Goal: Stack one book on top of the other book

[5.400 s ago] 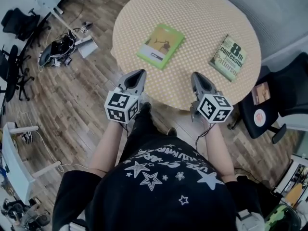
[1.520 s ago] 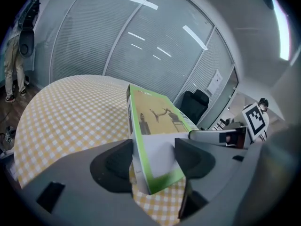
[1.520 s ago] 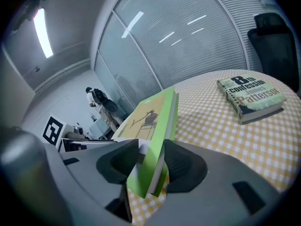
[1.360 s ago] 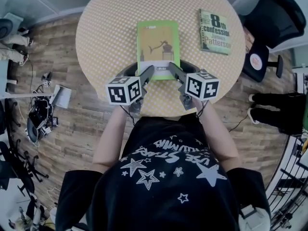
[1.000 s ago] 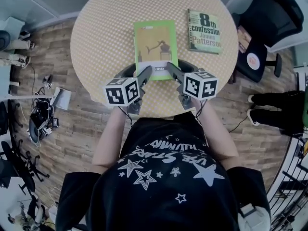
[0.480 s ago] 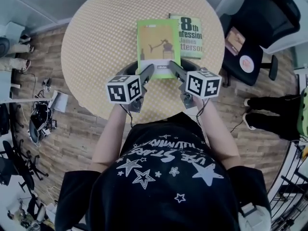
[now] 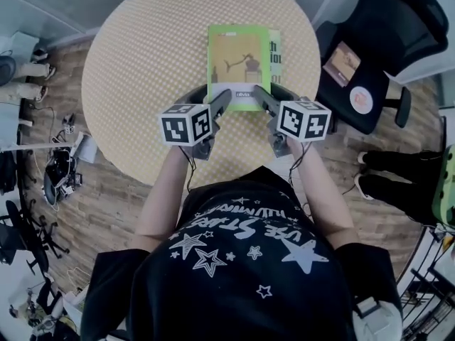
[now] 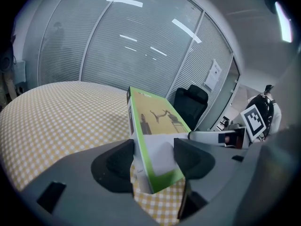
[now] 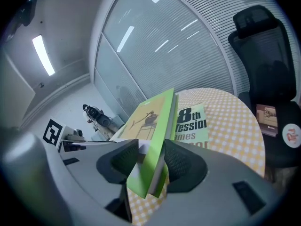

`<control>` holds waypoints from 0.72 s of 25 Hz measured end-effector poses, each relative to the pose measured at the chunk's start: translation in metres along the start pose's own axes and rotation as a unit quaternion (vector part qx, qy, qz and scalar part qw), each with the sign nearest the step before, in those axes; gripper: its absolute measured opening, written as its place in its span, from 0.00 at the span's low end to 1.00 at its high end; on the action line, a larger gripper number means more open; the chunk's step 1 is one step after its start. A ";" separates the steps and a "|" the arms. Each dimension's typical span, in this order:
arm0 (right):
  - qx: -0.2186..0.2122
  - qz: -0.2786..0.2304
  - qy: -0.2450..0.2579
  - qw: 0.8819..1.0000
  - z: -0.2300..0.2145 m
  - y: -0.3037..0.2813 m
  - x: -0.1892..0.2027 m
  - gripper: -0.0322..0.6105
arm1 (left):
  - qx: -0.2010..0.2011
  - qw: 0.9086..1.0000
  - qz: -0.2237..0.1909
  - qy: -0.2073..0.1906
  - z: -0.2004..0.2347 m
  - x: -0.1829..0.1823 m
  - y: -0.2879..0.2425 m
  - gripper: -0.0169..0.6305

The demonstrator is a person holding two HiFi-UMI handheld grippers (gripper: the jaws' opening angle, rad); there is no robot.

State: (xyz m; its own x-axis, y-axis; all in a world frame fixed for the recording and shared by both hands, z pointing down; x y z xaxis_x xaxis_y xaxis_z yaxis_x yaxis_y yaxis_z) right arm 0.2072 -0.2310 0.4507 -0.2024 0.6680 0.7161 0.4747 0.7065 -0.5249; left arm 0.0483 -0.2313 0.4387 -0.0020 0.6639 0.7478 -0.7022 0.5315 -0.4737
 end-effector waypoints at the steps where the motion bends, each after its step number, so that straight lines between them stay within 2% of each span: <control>1: -0.001 0.001 0.000 1.000 -0.007 -0.001 -0.003 0.33 | -0.001 1.000 0.000 0.002 -0.001 -0.001 -0.007 0.45; 10: -0.004 0.020 -0.011 1.000 -0.065 -0.030 -0.025 0.33 | -0.011 1.000 0.012 0.013 0.008 -0.013 -0.073 0.45; 18: 0.011 0.033 -0.017 0.999 -0.075 -0.040 -0.024 0.33 | -0.004 0.999 0.033 0.016 0.017 -0.013 -0.090 0.45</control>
State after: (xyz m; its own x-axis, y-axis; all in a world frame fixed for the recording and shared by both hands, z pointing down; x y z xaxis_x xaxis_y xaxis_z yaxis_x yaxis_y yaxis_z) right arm 0.2575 -0.2934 0.4893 -0.2005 0.7211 0.6632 0.4691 0.6649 -0.5812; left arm 0.0989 -0.2967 0.4795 -0.0241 0.7139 0.6998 -0.6963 0.4903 -0.5242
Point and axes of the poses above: the fingertips, and each gripper's own axes: y backward along the fingers, z to its left, x out of its underside, the point moved 4 cm from there along y, backward along the fingers, and after that the axes turned 11 degrees about x, right-handed, at the moved point
